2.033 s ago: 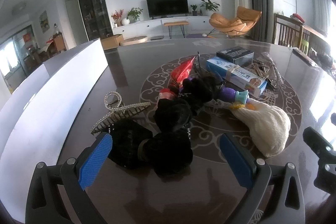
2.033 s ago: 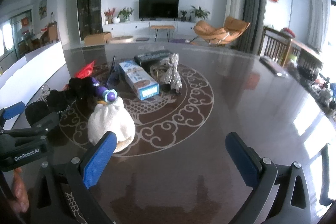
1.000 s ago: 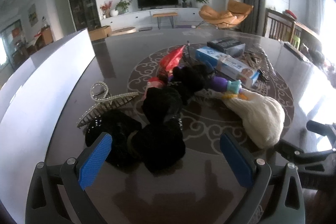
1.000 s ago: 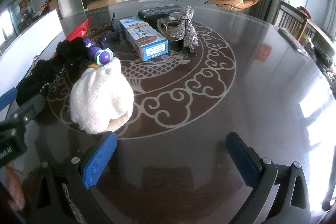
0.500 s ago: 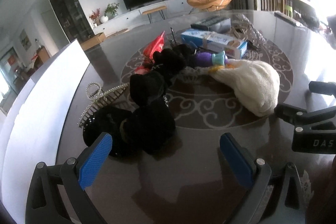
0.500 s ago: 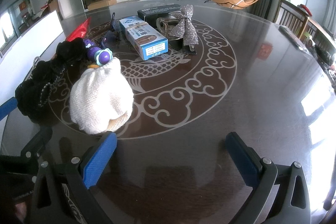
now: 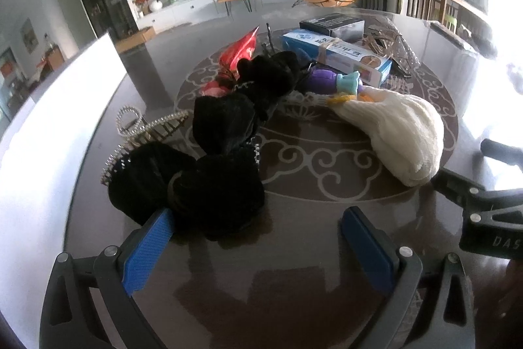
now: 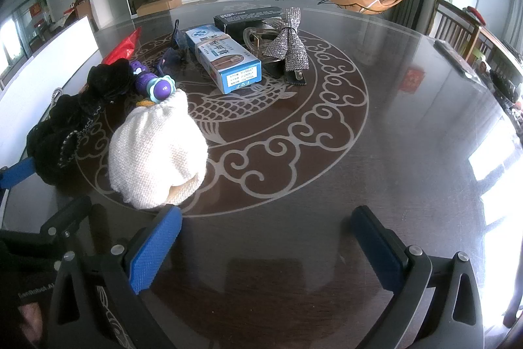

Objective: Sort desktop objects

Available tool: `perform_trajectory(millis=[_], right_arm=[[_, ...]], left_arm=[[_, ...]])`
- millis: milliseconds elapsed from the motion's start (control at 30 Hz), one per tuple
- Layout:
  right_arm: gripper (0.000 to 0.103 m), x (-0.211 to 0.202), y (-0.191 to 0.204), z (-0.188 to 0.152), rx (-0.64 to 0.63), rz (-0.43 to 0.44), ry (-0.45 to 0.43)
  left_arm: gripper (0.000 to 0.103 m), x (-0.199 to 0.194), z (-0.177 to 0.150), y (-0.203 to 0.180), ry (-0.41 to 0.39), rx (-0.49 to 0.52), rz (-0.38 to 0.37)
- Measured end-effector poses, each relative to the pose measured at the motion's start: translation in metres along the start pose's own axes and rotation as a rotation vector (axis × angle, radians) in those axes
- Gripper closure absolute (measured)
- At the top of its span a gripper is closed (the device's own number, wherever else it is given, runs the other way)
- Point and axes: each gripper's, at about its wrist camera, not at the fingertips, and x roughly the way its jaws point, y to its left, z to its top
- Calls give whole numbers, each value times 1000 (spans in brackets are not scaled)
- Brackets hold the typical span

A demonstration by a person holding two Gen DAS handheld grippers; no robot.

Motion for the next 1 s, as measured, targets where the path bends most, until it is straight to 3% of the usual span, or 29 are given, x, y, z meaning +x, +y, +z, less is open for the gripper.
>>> perform_trajectory(millis=[167,633,1000], right_arm=[[0,0,0,0,1,1,0],[0,0,0,0,3,3,-1],[0,0,0,0,9,4,-1]], left_arm=[[0,9,0,12,42,-78,-86],[0,13,4,9,43,-67,-90],[0,49,53,17,33,-67,-94]])
